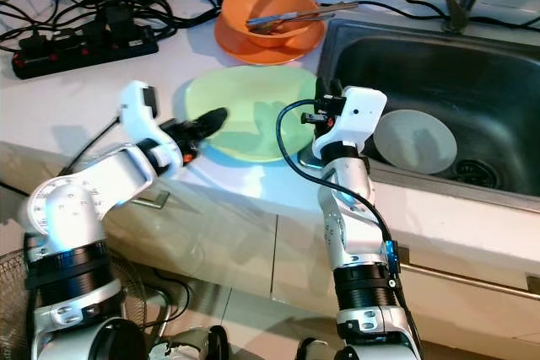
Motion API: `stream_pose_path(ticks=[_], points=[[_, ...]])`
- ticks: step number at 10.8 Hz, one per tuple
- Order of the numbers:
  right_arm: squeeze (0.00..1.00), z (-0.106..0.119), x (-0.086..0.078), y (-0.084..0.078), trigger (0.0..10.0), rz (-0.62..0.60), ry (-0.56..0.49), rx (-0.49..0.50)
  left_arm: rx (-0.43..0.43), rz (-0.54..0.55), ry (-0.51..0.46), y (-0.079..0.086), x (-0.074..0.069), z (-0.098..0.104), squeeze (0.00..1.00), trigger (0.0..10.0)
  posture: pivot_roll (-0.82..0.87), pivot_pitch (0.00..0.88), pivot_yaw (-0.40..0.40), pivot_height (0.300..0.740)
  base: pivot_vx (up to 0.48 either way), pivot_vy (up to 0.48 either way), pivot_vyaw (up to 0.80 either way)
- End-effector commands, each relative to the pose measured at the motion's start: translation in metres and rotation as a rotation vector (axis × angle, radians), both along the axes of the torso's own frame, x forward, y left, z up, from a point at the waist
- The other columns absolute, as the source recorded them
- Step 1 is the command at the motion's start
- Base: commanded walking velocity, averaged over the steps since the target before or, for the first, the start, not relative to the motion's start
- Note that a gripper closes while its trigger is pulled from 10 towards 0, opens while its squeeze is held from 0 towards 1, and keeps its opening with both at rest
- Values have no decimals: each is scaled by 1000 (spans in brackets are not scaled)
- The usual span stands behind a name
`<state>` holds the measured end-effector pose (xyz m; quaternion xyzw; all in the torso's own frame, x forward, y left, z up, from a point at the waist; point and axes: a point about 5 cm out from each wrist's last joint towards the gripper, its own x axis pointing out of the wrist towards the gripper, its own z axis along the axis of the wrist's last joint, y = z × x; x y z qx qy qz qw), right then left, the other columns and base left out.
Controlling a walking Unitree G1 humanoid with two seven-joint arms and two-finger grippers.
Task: Kitchen organization
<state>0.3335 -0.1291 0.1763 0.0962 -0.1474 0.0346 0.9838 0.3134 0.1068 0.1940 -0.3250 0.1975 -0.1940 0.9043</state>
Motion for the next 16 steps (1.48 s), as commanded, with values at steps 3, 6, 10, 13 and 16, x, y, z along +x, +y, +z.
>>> stream_pose_path(ticks=[3,6,10,13,16], points=[[0,2,2,0,10000,-4,6,-8,-26,-49,114,-21,0,-19,0,0,73,111,48,740,0,0,0],[0,2,2,0,10000,-7,5,-6,-42,-69,113,-26,-1,-20,0,0,73,111,48,740,0,0,0],[0,2,3,0,10000,-6,6,-7,-34,-72,110,-25,-1,-20,0,0,75,114,46,740,0,0,0],[0,2,4,-2,10000,-10,10,-13,-23,-56,104,-22,-1,-21,0,0,78,113,45,740,0,0,0],[0,2,5,-4,10000,-17,12,-17,-33,-12,120,-12,-5,-25,0,0,88,115,40,740,0,0,0]])
